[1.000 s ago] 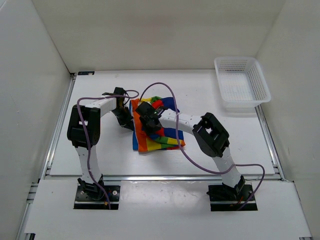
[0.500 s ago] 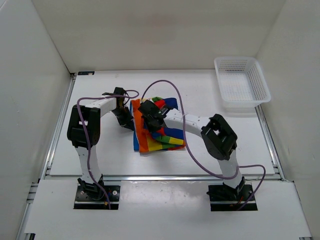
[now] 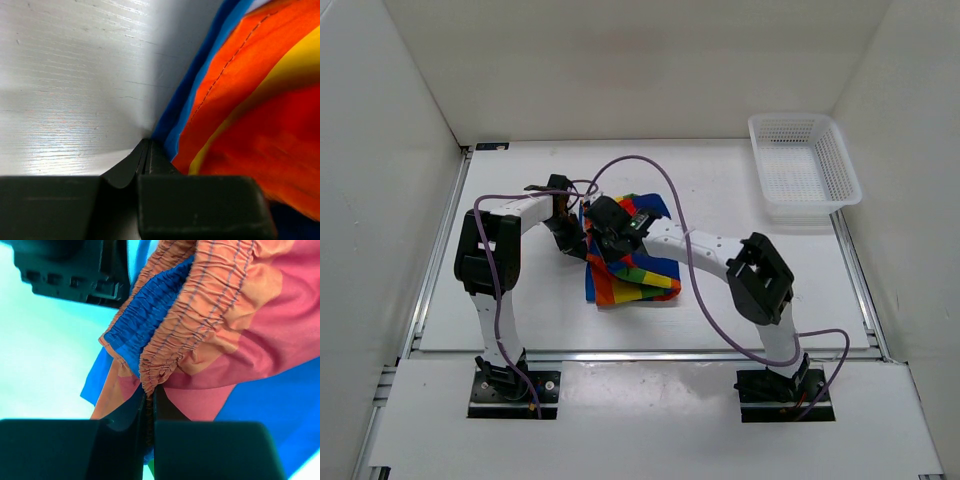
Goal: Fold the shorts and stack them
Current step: Fold the shorts
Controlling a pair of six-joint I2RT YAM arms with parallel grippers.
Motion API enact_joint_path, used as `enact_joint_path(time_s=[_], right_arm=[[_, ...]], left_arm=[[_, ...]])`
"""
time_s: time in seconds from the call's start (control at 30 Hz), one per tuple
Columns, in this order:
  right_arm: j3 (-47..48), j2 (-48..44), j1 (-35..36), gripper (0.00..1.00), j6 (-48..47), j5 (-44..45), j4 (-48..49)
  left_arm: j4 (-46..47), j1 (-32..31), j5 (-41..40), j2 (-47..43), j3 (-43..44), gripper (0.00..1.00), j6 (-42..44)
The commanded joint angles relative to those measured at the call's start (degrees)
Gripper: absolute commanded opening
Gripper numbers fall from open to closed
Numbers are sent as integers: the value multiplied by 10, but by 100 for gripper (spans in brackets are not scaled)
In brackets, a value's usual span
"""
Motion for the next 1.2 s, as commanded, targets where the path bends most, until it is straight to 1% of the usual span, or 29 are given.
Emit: enact_joint_path(time_s=[0.0,0.13,0.17,0.27,0.3,0.33,0.37,0.4,0.43,0.5,0.53,0.57,0.6,0.63,0.67,0.7,0.73,0.77,0.8,0.83,0.87,0.9,0.93,0.97,1.03,1.1,1.17], right_arm=[[26,38,11,0,-12,-26,-2],[26,47,11,0,-7,-26,-2],[26,47,11,11,-7,-21,-2],[26,13,11,22,-12,-16,-15],[26,-9,11,36,-12,-16,-15],[26,-21,11,47,-18,-16,-21],[26,-34,11,57,-18,-16,-26],[21,-62,11,80,-18,-16,-27],[15,-77,11,86,-18,-8,-27],[10,-118,11,94,-12,5,-27],[1,-132,11,94,-5,12,-27],[-5,-158,11,94,-5,29,-27],[-13,-171,-3,94,0,37,-27],[-33,-184,-11,90,8,43,-27],[-45,-196,-22,82,8,43,-27],[-57,-215,-49,64,13,38,-27],[-69,-222,-65,16,13,31,-18],[-92,-222,-100,1,13,15,-4],[-98,-222,-118,0,13,-7,-4],[-98,-222,-137,0,13,-32,8],[-98,-202,-173,0,-2,-94,15],[-84,-186,-189,0,-7,-125,15],[-68,-168,-203,0,-13,-154,15],[-48,-129,-216,0,-13,-181,10],[3,-90,-242,0,-22,-238,9],[45,-34,-253,0,-22,-248,9],[63,18,-259,0,-17,-248,9]], left_arm=[[17,-3,-7,4,2,11,7],[17,-3,-7,-2,2,11,7],[12,-3,1,-8,2,11,13],[1,12,10,-37,8,11,18],[-14,19,16,-47,13,11,24],[-23,25,16,-57,13,11,24],[-35,25,11,-77,31,14,37],[-47,25,1,-87,43,19,43],[-78,25,-7,-95,58,28,48],[-109,25,-26,-115,109,35,64],[-123,25,-34,-121,128,41,64],[-148,25,-34,-126,161,49,69],[-158,25,-43,-131,176,49,69],[-166,25,-43,-139,189,49,75],[-171,13,-43,-139,199,47,75],[-171,4,-43,-146,212,25,75],[-171,-6,-43,-146,212,12,75],[-171,-23,-31,-146,212,10,75],[-159,-31,-16,-146,206,10,70],[-131,-39,16,-146,195,10,70],[-117,-45,28,-137,184,10,63],[-104,-50,37,-130,162,10,54],[-92,-56,43,-107,155,10,54],[-74,-56,50,-94,149,10,48],[-65,-56,50,-65,142,10,42],[-58,-56,42,-24,149,10,42],[-58,-56,18,9,158,10,42]])
